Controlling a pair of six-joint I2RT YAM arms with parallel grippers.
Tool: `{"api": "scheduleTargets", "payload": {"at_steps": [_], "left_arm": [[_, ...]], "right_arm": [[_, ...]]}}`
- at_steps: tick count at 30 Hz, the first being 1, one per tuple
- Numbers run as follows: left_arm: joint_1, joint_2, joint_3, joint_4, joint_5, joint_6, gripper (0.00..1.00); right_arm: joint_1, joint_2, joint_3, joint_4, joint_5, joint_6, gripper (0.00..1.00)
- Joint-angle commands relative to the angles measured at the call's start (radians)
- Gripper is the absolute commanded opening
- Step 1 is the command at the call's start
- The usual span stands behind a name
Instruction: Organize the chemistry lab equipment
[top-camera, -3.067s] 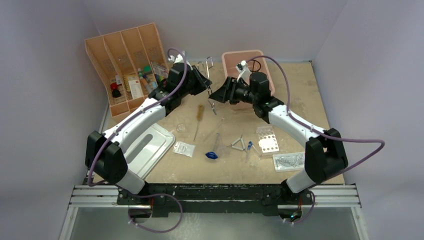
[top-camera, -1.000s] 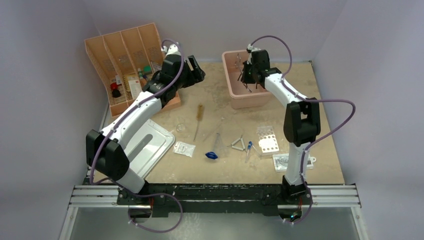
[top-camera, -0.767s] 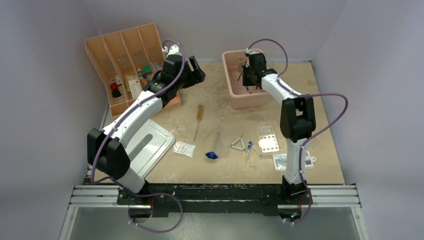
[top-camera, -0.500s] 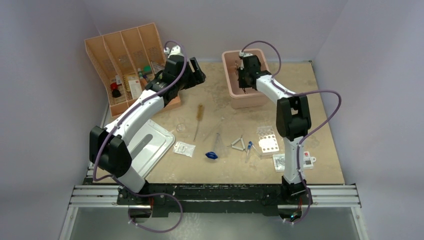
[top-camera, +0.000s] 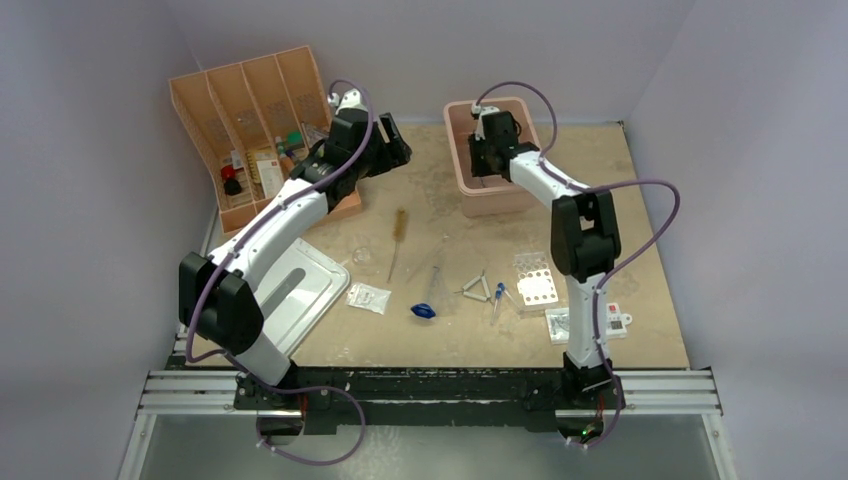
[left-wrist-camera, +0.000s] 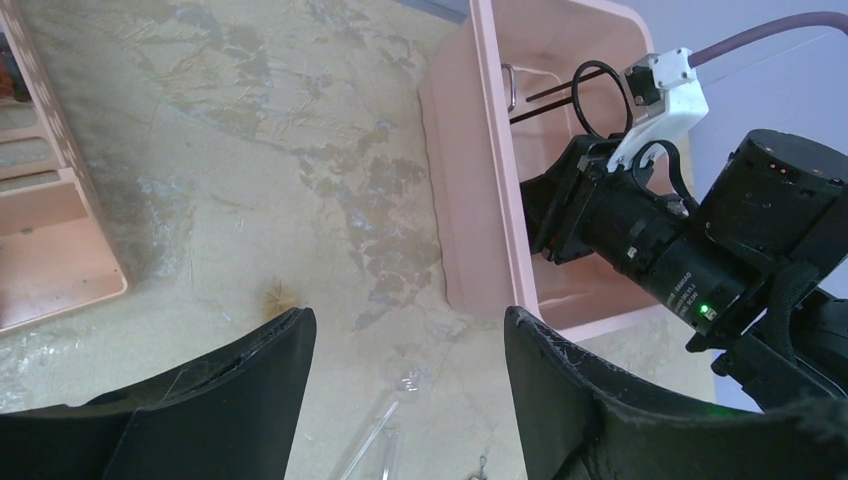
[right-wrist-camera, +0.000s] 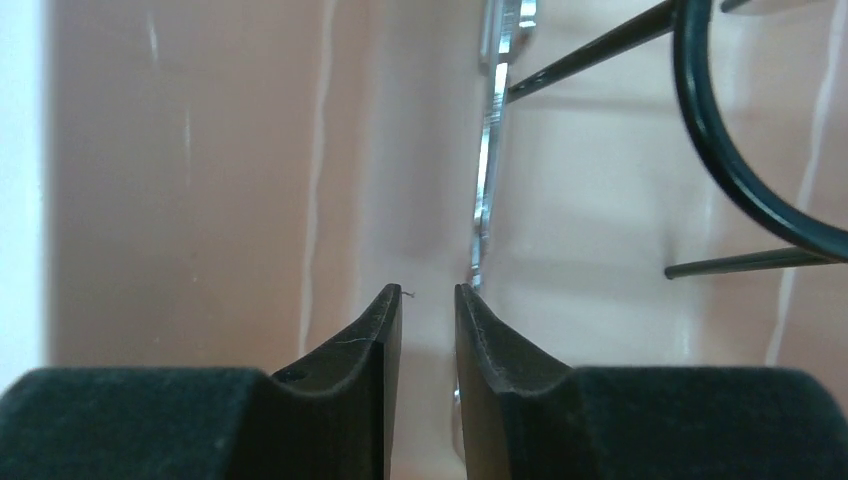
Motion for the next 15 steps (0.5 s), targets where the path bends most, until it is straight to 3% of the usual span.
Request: {"api": "scheduleTargets", "payload": {"at_steps": [1,8,15], "left_arm": [[0.005,0.000,0.062,0.029,-0.007,0.040,0.68],[0.005,0.006,0.060,0.015,0.010,0.042,0.68],[0.006,-0.009,0.054,0.005,0.005,0.056,0.68]], "right_arm": [[0.003,-0.123,-0.027,0.067,-0.119,0.035,0.28],[-0.005,-0.164,-0.047,0.087,-0.177,0.082,0.26],[-0.007,-0.239,-0.059,0.096,-0.097,0.125,0.30]]}}
